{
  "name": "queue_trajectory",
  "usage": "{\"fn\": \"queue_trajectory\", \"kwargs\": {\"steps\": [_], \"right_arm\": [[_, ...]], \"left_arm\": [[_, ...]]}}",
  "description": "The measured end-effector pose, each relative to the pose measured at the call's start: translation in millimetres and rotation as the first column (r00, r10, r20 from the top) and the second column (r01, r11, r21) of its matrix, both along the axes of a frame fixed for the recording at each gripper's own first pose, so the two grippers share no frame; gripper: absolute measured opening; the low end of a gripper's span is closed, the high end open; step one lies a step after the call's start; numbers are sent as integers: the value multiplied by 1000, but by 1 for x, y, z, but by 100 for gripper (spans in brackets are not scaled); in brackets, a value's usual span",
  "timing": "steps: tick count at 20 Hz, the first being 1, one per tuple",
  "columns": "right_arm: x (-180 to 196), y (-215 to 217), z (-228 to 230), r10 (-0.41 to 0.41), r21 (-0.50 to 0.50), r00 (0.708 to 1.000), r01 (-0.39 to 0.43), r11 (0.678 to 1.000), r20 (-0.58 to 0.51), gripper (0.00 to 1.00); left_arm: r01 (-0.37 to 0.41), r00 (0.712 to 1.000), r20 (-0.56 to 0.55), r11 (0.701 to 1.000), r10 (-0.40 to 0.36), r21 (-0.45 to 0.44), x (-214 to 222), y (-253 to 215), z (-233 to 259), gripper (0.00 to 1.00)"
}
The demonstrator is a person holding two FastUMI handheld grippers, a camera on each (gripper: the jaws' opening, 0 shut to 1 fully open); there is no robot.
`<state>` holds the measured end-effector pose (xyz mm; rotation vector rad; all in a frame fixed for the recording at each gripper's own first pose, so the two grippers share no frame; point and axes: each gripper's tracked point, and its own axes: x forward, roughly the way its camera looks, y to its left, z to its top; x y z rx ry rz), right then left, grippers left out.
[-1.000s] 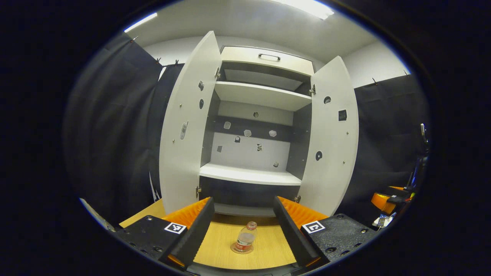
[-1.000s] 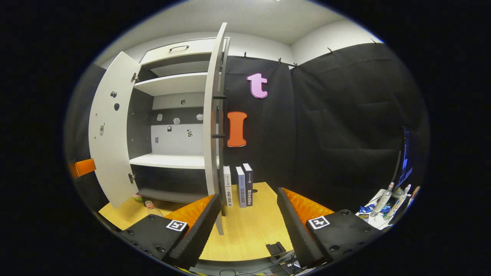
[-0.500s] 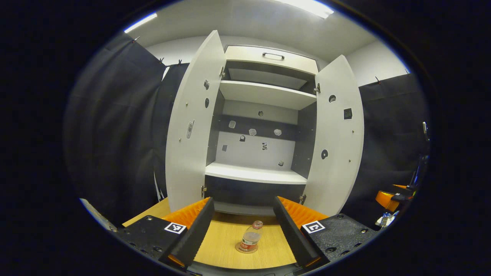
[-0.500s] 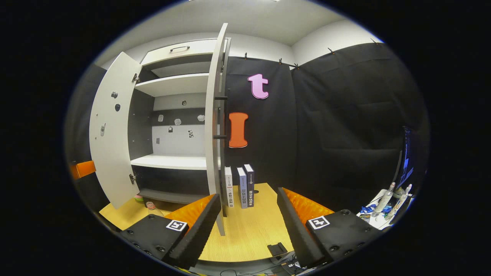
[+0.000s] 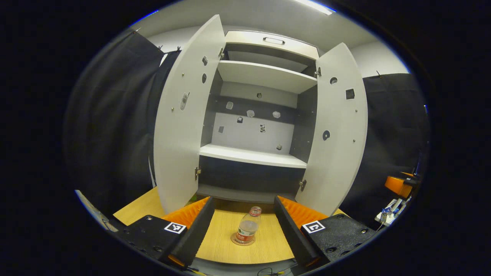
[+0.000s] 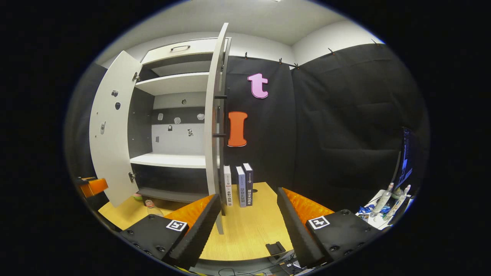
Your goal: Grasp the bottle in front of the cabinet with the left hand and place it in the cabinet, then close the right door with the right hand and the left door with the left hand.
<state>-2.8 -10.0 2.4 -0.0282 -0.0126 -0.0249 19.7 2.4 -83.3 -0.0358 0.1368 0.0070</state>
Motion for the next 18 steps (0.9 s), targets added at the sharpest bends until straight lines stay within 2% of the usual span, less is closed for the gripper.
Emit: {"fn": "queue_trajectory", "kwargs": {"steps": [4, 7, 14, 16, 17, 18], "right_arm": [[-3, -8, -3, -15, -4, 1000, 15, 1000, -7, 99], [-3, -13, -4, -20, 3, 1000, 20, 1000, -14, 98], [2, -29, -11, -45, 0, 998, 45, 999, -49, 100], [4, -36, -11, -56, -4, 997, 56, 998, -54, 94], [6, -39, -11, -63, -12, 996, 62, 998, -56, 100], [7, -42, -10, -68, -21, 996, 67, 998, -56, 99]], "left_arm": [[45, 997, -68, 997, -48, -55, 17, -17, -50, 97], [47, 993, -105, 992, -59, -114, 33, -22, -86, 95], [35, 976, -213, 999, -42, -39, 71, -18, -171, 95], [36, 969, -245, 999, -35, -1, 80, -16, -194, 95], [42, 964, -262, 999, -37, 15, 84, -18, -206, 95], [47, 959, -279, 999, -38, 24, 88, -19, -216, 95]]}}
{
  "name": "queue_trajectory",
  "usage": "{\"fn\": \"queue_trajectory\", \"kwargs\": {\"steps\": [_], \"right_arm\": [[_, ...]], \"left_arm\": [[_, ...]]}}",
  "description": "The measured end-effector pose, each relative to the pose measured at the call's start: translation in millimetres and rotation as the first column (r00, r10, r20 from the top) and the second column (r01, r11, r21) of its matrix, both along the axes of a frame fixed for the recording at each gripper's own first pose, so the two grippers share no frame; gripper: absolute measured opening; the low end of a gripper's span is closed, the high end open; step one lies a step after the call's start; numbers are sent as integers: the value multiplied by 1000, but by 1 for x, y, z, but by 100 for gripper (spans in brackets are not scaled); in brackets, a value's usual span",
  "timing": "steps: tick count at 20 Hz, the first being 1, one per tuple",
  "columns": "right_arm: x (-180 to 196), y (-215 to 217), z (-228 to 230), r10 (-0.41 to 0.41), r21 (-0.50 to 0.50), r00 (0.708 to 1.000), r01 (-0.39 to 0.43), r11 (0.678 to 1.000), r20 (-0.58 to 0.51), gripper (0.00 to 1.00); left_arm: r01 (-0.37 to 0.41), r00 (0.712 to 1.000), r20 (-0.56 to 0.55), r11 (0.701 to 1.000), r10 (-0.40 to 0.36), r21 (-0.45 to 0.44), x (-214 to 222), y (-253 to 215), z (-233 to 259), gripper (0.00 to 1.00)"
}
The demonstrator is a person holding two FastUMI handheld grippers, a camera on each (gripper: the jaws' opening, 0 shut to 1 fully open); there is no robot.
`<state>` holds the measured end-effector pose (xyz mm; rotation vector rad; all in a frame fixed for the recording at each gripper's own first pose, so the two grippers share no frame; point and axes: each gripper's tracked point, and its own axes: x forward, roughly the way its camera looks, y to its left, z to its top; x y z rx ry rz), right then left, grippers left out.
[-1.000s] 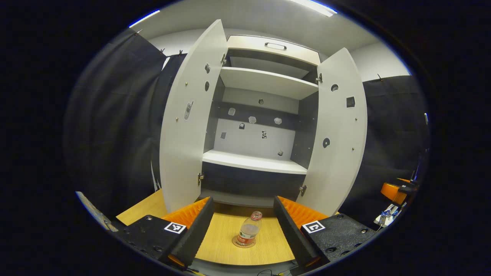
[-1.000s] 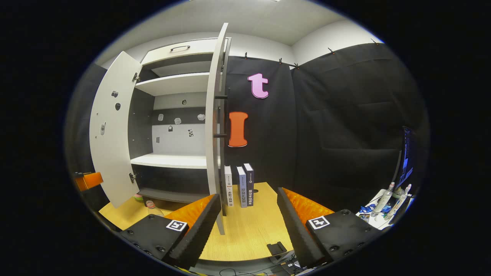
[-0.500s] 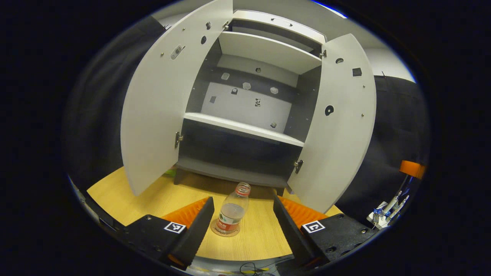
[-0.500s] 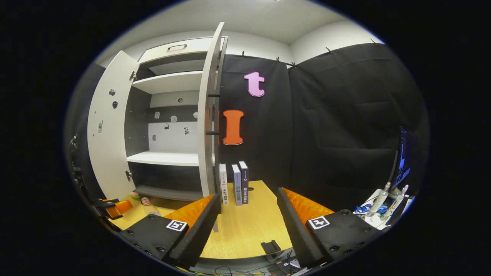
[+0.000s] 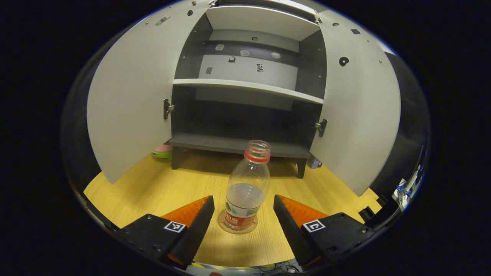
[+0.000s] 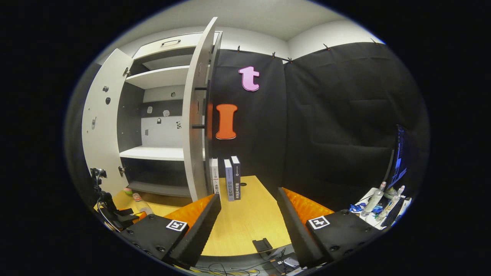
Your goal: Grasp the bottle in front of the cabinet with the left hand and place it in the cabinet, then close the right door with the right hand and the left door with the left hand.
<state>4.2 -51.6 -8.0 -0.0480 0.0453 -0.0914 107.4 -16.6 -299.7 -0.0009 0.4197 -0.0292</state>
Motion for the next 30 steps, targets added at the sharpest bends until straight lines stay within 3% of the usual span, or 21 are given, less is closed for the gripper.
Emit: {"fn": "queue_trajectory", "kwargs": {"steps": [6, 9, 10, 13, 23, 30], "right_arm": [[18, -8, -1, -5, -37, 1000, 4, 999, -28, 98], [30, -11, -4, 1, -57, 999, -4, 998, -49, 98], [33, -11, -3, 8, -58, 999, -11, 998, -52, 99], [48, -14, 1, 28, -66, 999, -30, 997, -43, 98], [99, -14, 7, 158, -15, 987, -158, 987, -18, 99], [119, -34, 2, 169, 38, 985, -169, 985, -14, 98]], "left_arm": [[-12, 997, -77, 1000, 11, -13, 23, -4, -52, 95], [-61, 993, -106, 998, 59, -15, 31, 1, -66, 94], [-72, 992, -101, 997, 71, -11, 35, 3, -65, 82], [-72, 990, -126, 997, 67, -39, 38, -3, -57, 78], [-10, 998, -64, 999, 8, -37, 49, -35, 93, 77], [42, 999, 22, 999, -41, -34, 81, -56, 203, 77]]}}
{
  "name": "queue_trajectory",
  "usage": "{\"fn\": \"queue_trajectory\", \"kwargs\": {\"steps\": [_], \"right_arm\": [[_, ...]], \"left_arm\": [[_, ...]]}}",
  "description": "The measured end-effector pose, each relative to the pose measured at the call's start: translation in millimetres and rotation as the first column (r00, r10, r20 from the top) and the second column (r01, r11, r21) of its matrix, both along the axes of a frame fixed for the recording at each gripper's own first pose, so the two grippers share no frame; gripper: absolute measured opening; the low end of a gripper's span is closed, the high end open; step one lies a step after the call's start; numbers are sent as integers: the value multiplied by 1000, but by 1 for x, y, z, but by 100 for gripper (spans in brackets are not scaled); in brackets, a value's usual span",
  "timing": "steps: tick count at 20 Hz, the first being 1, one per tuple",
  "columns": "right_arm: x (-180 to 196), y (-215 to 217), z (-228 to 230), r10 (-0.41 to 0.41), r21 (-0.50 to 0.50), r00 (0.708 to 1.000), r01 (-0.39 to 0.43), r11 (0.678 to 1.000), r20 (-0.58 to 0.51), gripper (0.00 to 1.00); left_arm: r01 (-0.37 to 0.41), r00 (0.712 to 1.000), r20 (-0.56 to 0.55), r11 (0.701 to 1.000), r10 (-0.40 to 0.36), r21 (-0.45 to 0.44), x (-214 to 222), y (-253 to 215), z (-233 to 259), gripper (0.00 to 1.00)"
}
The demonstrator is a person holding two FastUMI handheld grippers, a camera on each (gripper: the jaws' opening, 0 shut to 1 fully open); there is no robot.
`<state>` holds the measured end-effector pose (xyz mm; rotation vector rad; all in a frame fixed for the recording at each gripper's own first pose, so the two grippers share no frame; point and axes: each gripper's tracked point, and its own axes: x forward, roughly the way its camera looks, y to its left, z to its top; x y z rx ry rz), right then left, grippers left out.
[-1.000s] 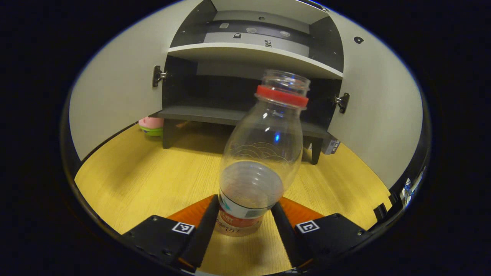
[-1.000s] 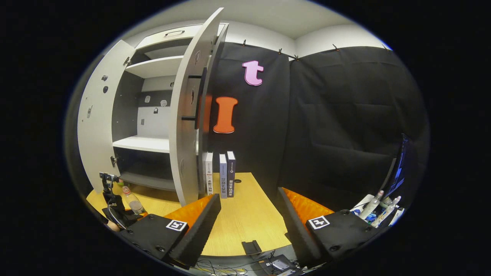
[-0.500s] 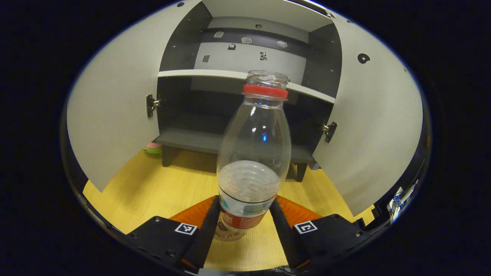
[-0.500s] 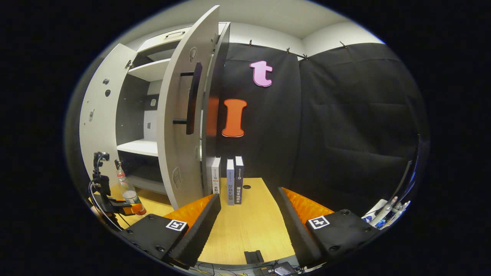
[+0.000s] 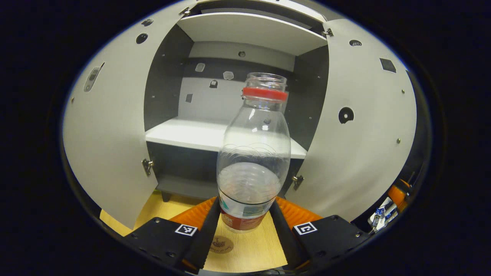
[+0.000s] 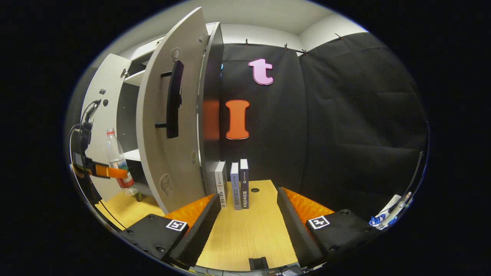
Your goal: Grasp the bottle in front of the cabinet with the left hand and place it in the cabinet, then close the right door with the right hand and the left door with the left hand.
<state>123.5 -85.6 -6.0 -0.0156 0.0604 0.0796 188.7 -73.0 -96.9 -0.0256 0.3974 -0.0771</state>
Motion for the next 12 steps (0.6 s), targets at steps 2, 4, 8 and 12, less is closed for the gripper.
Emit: {"fn": "queue_trajectory", "kwargs": {"steps": [2, 4, 8, 12], "right_arm": [[6, -12, -7, -18, 10, 1000, 18, 1000, -11, 99], [11, -22, -12, -35, 27, 999, 35, 999, -23, 99], [15, -40, -16, -71, 37, 997, 72, 997, -31, 94], [16, -52, -17, -101, 45, 994, 103, 994, -36, 99]], "left_arm": [[4, 1000, 28, 1000, -4, 26, 17, -1, 25, 77], [6, 998, 58, 999, -9, 50, 37, -3, 50, 77], [9, 991, 134, 999, -13, 31, 81, -13, 88, 77], [21, 986, 163, 1000, -22, 7, 124, -20, 106, 77]]}}
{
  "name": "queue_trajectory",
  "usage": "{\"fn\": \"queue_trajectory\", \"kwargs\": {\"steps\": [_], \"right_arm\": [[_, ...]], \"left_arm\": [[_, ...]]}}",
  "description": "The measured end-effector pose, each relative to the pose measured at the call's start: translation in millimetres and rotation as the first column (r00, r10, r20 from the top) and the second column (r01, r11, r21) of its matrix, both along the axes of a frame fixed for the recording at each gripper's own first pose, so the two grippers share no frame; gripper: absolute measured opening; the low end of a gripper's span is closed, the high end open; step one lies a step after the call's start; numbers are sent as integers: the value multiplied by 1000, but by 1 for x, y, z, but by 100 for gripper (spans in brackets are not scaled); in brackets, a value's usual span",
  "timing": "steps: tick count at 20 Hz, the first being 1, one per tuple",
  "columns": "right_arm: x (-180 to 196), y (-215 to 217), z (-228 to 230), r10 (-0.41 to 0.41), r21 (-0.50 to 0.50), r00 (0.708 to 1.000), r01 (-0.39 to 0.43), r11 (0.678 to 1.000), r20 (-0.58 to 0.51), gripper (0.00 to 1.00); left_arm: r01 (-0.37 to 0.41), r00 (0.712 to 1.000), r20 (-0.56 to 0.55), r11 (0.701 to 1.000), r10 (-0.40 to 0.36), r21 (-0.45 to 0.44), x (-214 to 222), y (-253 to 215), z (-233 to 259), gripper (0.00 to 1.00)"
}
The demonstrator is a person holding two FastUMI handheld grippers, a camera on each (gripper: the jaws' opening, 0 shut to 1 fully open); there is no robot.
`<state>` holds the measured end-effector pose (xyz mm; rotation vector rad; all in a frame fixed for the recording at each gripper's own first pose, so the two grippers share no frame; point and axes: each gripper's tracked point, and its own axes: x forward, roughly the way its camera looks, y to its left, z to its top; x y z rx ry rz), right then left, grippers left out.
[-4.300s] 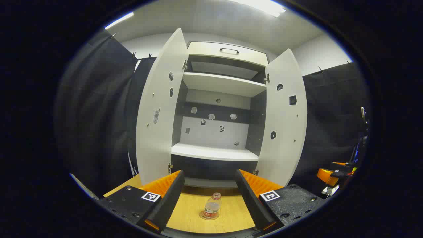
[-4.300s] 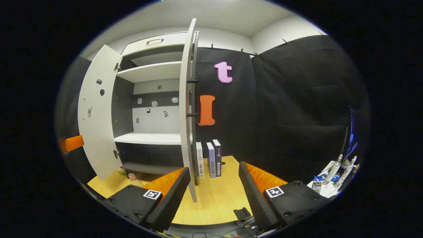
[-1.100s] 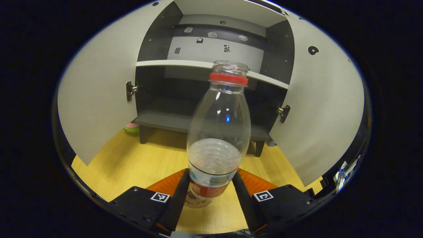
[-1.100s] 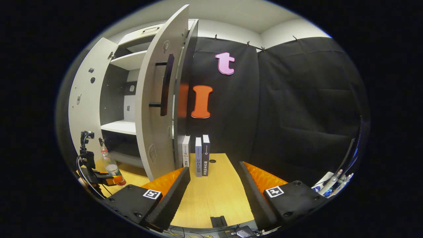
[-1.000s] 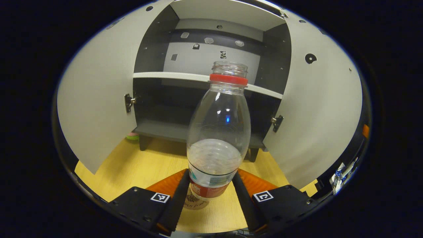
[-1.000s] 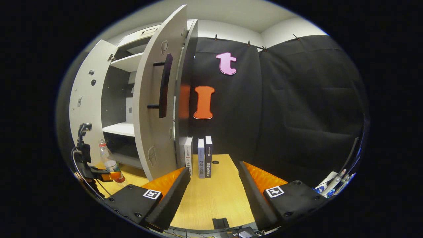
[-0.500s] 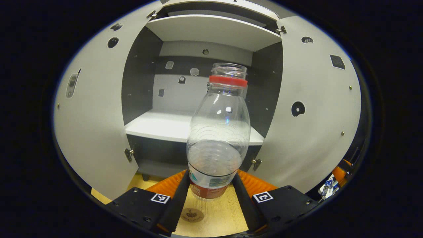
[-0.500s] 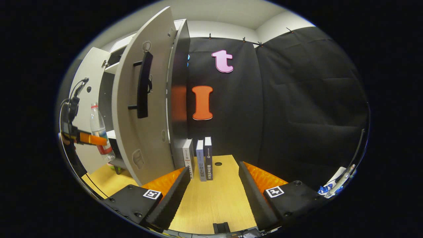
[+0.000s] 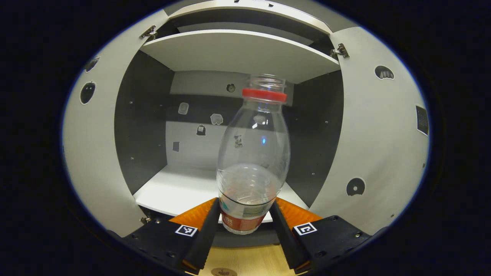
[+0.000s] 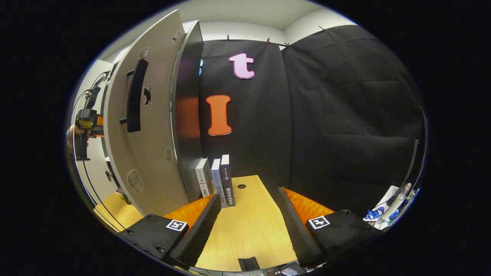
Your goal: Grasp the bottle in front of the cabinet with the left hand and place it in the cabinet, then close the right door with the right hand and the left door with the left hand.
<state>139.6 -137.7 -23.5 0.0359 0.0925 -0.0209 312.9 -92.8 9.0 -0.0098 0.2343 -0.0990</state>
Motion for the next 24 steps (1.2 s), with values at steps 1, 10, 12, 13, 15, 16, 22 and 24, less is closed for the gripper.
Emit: {"fn": "queue_trajectory", "kwargs": {"steps": [1, 10, 12, 13, 15, 16, 22, 24], "right_arm": [[0, -3, -1, -8, 1, 1000, 8, 1000, -1, 98], [-2, -28, -7, -72, 0, 997, 72, 997, -28, 99], [-2, -31, -7, -79, -5, 996, 79, 997, -30, 99], [-3, -31, -7, -81, -4, 996, 81, 997, -33, 99], [-3, -33, -9, -83, 6, 996, 84, 996, -37, 94], [-2, -34, -9, -84, 13, 996, 84, 996, -37, 98], [-4, -38, -12, -80, -8, 996, 80, 997, -44, 99], [-5, -38, -13, -75, -10, 996, 75, 997, -47, 99]], "left_arm": [[5, 1000, -2, 1000, -5, -11, 8, -1, 0, 77], [19, 991, -134, 1000, -22, -18, 74, -13, -48, 77], [25, 988, -154, 1000, -26, -7, 82, -15, -55, 77], [24, 987, -162, 1000, -23, 4, 84, -16, -58, 77], [19, 985, -171, 999, -12, 34, 90, -16, -62, 78], [16, 985, -175, 999, -8, 42, 93, -16, -65, 79], [-9, 980, -197, 999, 17, 41, 96, -15, -76, 82], [-12, 980, -199, 999, 19, 35, 96, -15, -76, 85]]}}
